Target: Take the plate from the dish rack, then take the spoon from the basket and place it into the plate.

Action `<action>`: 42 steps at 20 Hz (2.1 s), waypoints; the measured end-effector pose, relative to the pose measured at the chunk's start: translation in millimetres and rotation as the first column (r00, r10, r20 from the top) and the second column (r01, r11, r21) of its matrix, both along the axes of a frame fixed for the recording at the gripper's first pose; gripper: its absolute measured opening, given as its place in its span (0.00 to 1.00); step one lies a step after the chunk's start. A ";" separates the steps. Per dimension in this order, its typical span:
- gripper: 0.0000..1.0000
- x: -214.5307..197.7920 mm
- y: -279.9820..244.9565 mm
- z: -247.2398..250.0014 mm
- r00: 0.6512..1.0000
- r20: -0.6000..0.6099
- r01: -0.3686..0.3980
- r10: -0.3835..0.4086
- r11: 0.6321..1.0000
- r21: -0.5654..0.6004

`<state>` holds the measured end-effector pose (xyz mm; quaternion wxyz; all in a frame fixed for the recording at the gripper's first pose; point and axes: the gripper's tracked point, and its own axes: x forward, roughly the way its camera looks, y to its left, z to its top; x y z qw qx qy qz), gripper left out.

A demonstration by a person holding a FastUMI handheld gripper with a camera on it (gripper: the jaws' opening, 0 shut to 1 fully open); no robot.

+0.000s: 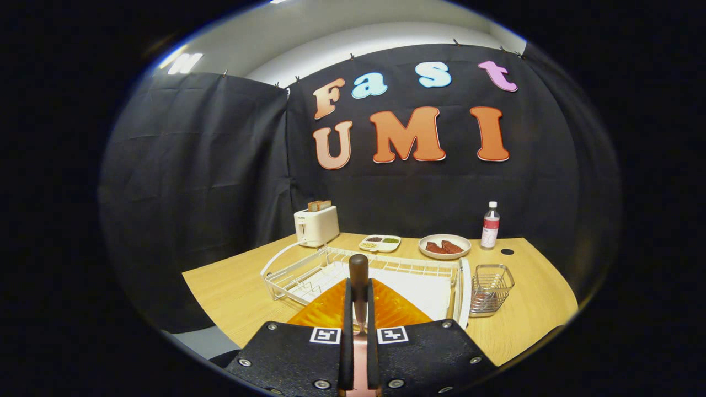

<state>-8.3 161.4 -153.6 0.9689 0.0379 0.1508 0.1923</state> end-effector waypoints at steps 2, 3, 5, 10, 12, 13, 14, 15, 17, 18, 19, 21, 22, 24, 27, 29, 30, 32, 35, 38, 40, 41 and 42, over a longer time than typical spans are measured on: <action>0.10 -4.1 9.2 -8.4 1.000 -0.021 -0.022 0.023 1.000 0.018; 0.10 -6.8 13.3 -11.2 0.999 -0.030 -0.035 0.036 0.999 0.029; 0.10 -11.9 21.0 -15.2 0.997 -0.036 -0.060 0.062 0.997 0.049; 0.10 -20.1 29.0 -27.9 0.993 -0.059 -0.102 0.106 0.993 0.062; 0.10 -23.8 26.1 -37.7 0.991 -0.080 -0.109 0.111 0.994 0.031; 0.10 -23.4 25.8 -32.7 0.992 -0.060 -0.112 0.114 0.993 0.036; 0.10 -25.6 27.7 -36.9 0.990 -0.064 -0.121 0.123 0.992 0.031; 0.10 -25.3 25.9 -36.5 0.990 -0.057 -0.128 0.129 0.991 0.025; 0.10 -28.9 22.7 -37.6 0.988 -0.057 -0.144 0.145 0.989 0.018; 0.10 -31.2 20.0 -37.1 0.987 -0.056 -0.149 0.149 0.989 0.015; 0.10 -34.2 17.2 -37.5 0.987 -0.055 -0.152 0.153 0.988 0.016; 0.10 -39.2 12.2 -39.5 0.986 -0.052 -0.158 0.158 0.987 0.018; 0.10 -41.8 9.4 -41.5 0.985 -0.055 -0.160 0.161 0.987 0.024; 0.10 -45.8 -1.1 -45.9 0.985 -0.071 -0.154 0.156 0.988 0.033; 0.10 -51.4 -16.8 -59.1 0.984 -0.114 -0.135 0.138 0.990 0.034; 0.10 -50.5 -29.1 -70.9 0.982 -0.148 -0.112 0.114 0.993 0.023; 0.10 -50.3 -34.3 -77.7 0.981 -0.168 -0.095 0.096 0.995 0.015; 0.11 -50.9 -42.0 -85.4 0.979 -0.187 -0.081 0.080 0.997 0.002; 0.17 -48.2 -51.3 -98.1 0.978 -0.205 -0.060 0.049 0.997 -0.047; 0.24 -53.3 -45.3 -97.0 0.975 -0.209 -0.085 0.075 0.995 -0.042; 0.35 -51.5 -43.9 -93.1 0.979 -0.188 -0.089 0.078 0.995 -0.052; 0.44 -49.5 -43.5 -90.9 0.981 -0.179 -0.088 0.076 0.994 -0.061; 0.49 -48.3 -42.7 -88.7 0.983 -0.170 -0.088 0.075 0.994 -0.068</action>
